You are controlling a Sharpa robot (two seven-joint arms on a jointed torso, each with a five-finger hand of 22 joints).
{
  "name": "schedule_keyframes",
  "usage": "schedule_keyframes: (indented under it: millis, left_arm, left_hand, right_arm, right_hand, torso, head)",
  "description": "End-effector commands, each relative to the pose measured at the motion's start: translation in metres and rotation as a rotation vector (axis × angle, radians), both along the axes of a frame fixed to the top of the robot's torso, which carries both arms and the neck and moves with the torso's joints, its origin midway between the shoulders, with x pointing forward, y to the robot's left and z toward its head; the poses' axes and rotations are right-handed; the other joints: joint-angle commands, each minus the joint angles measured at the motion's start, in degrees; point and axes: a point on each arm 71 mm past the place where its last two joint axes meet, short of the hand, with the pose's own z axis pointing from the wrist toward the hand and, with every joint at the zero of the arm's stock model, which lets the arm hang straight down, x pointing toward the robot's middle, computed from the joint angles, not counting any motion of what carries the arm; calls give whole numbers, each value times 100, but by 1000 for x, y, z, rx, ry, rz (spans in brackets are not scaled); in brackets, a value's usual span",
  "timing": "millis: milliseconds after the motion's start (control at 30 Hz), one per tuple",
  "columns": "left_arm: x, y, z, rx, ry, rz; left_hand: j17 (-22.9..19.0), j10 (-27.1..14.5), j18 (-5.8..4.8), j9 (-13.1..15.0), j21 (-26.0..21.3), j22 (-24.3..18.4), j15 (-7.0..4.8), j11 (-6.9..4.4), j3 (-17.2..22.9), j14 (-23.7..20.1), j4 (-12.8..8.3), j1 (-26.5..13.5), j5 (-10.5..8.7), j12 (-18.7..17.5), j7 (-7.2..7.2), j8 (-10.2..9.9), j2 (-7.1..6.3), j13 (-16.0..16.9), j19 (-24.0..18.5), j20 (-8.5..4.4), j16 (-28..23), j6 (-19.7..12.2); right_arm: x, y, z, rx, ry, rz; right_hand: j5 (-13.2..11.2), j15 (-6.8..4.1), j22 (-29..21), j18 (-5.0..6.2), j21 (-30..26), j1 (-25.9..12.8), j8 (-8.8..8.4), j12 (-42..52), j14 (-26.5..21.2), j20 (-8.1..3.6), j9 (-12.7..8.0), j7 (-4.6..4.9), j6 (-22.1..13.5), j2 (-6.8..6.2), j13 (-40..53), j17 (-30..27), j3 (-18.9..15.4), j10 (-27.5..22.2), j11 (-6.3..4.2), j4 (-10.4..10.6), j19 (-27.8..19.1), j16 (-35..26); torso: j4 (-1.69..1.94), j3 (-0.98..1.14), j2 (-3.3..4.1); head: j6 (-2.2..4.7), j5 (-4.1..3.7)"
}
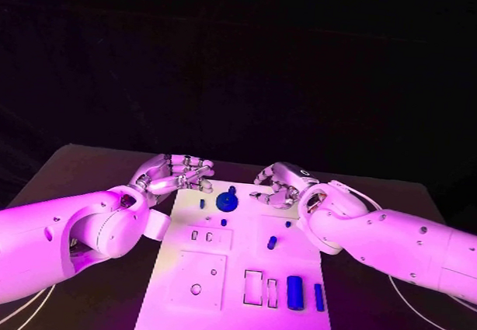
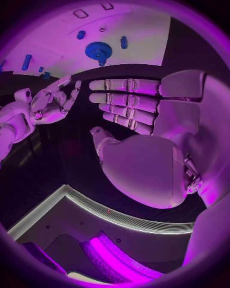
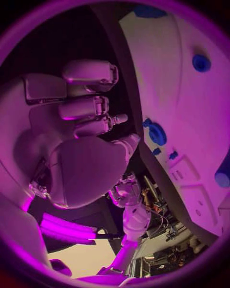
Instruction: Assemble the parts on the task board
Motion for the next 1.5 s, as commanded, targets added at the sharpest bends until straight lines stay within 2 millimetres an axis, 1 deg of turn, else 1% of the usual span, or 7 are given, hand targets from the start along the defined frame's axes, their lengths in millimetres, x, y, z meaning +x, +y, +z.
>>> schedule_keyframes:
  millis: [33,367,500,700,800,1000,1500]
  left_arm:
    - [0,-1,2,-11,-10,-16]
    - [-2,-1,2,-13,-12,-20]
    - [-2,-1,3,-13,-14,-21]
    - [-2,-2,3,-16,-16,-26]
    - [-2,-3,2,-15,-15,-27]
    - [-2,-3,2,-9,-11,-26]
    - [-2,-3,1,-8,-11,-31]
  left_hand:
    - [6,28,69,8,38,-8,-6,15,-16,-33,18,-33,-23,-32,201,-37,-4,8,-29,17,33,-34]
    - [9,28,67,9,35,-11,-3,16,-22,-45,19,-37,-24,-37,202,-38,-12,8,-37,19,27,-36]
    - [14,29,65,10,31,-14,1,18,-32,-53,25,-49,-27,-41,203,-40,-22,8,-44,22,23,-38]
    - [26,33,64,13,25,-20,5,22,-58,-63,44,-80,-30,-49,205,-42,-39,9,-56,28,19,-41]
    - [32,35,64,15,22,-23,8,23,-73,-66,58,-100,-32,-54,205,-42,-46,10,-61,31,18,-42]
    - [34,35,64,16,21,-24,8,23,-77,-66,60,-103,-32,-54,205,-42,-48,10,-61,31,18,-42]
    - [34,35,64,16,21,-24,8,23,-77,-66,60,-103,-32,-54,205,-42,-48,10,-61,31,18,-42]
  right_arm:
    - [-6,-7,16,134,-34,98]
    - [-14,-75,19,138,92,60]
    - [-16,-107,13,125,113,6]
    - [-15,-138,2,110,120,-35]
    - [-15,-146,-6,101,132,-42]
    - [-14,-151,-22,75,146,-46]
    - [-4,-147,-39,79,153,-94]
  right_hand:
    - [3,-16,221,-53,7,145,-30,7,537,-21,-10,19,6,-60,497,1289,73,21,3,-74,40,16]
    - [0,-20,221,-49,-23,519,-30,-43,527,-23,-10,17,51,-346,450,1251,229,-25,-2,-383,24,3]
    - [-4,-26,139,-26,-107,559,7,-111,515,-26,4,6,111,-402,371,1204,252,-91,-12,-426,-37,-11]
    - [-2,-32,-224,69,-480,675,-9,-402,449,-31,-7,-3,46,-510,54,962,310,-372,-19,-527,-316,-95]
    - [-4,-70,-315,96,-588,702,10,-482,422,-49,-2,-87,61,-547,-26,883,331,-453,-79,-559,-394,-127]
    - [-4,-97,-350,105,-634,715,6,-526,412,-73,-4,-110,42,-567,-72,857,336,-498,-105,-575,-423,-140]
    - [-2,-40,-257,73,-565,750,-49,-489,445,-56,-27,20,-82,-501,-35,965,403,-447,-10,-594,-341,-104]
  torso:
    - [-63,16,-26]
    - [-121,34,-44]
    - [-124,27,-45]
    - [-130,48,-51]
    - [-106,44,-50]
    - [-101,56,-44]
    - [-99,37,-43]
  head:
    - [21,28]
    - [4,-40]
    - [11,-91]
    - [10,-83]
    - [11,-111]
    - [-14,-108]
    - [-91,-87]
